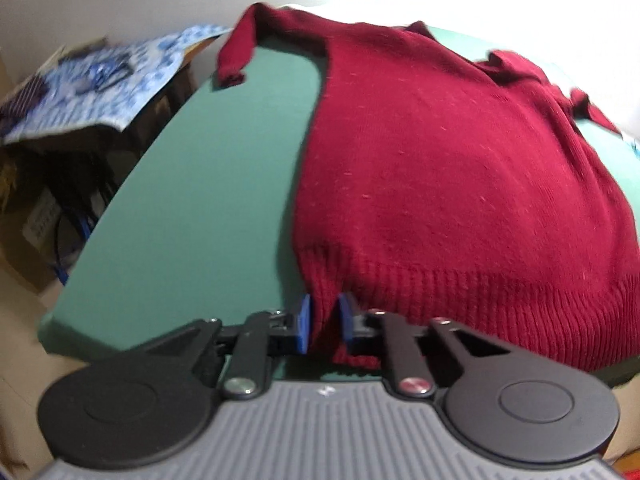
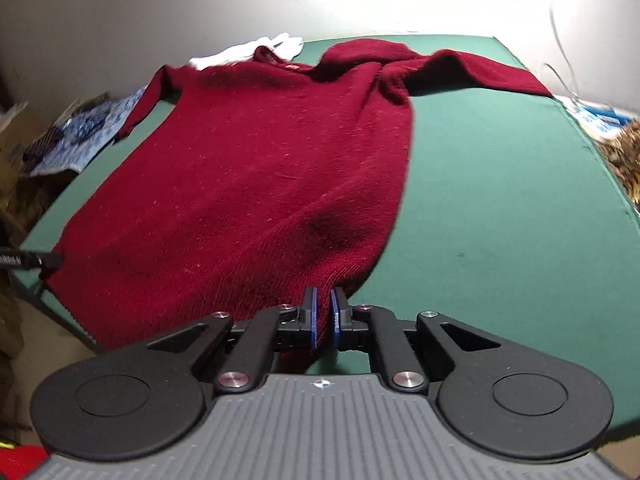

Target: Fold clothes

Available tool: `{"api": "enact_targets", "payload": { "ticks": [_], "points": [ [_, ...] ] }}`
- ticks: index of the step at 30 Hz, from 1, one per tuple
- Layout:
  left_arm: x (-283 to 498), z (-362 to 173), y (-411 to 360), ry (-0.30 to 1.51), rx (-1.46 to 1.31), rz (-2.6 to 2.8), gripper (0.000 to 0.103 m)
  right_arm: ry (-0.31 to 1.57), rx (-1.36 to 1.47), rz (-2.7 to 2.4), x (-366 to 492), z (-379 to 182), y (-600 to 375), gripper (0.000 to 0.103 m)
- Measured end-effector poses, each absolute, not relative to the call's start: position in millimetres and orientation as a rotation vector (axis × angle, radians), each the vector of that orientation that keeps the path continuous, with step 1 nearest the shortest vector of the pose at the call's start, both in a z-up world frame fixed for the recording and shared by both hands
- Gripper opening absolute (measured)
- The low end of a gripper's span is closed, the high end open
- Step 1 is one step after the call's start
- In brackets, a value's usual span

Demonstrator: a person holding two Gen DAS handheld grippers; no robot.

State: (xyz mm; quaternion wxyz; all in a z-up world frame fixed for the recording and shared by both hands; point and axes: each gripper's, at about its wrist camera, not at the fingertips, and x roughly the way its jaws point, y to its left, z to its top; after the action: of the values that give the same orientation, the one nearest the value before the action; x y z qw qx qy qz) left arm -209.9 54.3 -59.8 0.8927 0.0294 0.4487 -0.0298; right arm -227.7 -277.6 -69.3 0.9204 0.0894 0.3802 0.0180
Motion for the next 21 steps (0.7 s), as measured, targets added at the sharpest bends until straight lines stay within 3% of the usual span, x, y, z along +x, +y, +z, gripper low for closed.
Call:
{"api": "enact_targets", "payload": {
  "ticks": [10, 12, 14, 16, 18, 21],
  "points": [
    [-227.9, -54.0, 45.4, 0.98, 0.131, -0.109, 0.006, 0.816, 0.136, -0.094, -254.8, -73.5, -302.9, 0.0],
    [-227.3, -50.1, 46.7, 0.965, 0.138, -0.097, 0.012, 0.794, 0.212, -0.082, -257.1, -70.0, -307.7, 0.011],
    [-222.7, -46.8, 51.7, 0.948, 0.108, -0.09, 0.021, 0.794, 0.309, -0.056, -255.9, -68.0, -315.2, 0.046],
    [-214.2, -46.6, 56.8, 0.943, 0.073, -0.089, 0.047, 0.784, 0.399, -0.042, -252.5, -69.6, -319.5, 0.046],
    [-204.7, -48.3, 59.6, 0.936, 0.053, -0.081, 0.047, 0.78, 0.467, -0.017, -247.7, -72.4, -318.4, 0.046],
    [-191.0, -53.4, 60.5, 0.954, 0.017, -0.099, 0.034, 0.798, 0.484, 0.003, -239.1, -74.8, -306.0, 0.046]
  ]
}}
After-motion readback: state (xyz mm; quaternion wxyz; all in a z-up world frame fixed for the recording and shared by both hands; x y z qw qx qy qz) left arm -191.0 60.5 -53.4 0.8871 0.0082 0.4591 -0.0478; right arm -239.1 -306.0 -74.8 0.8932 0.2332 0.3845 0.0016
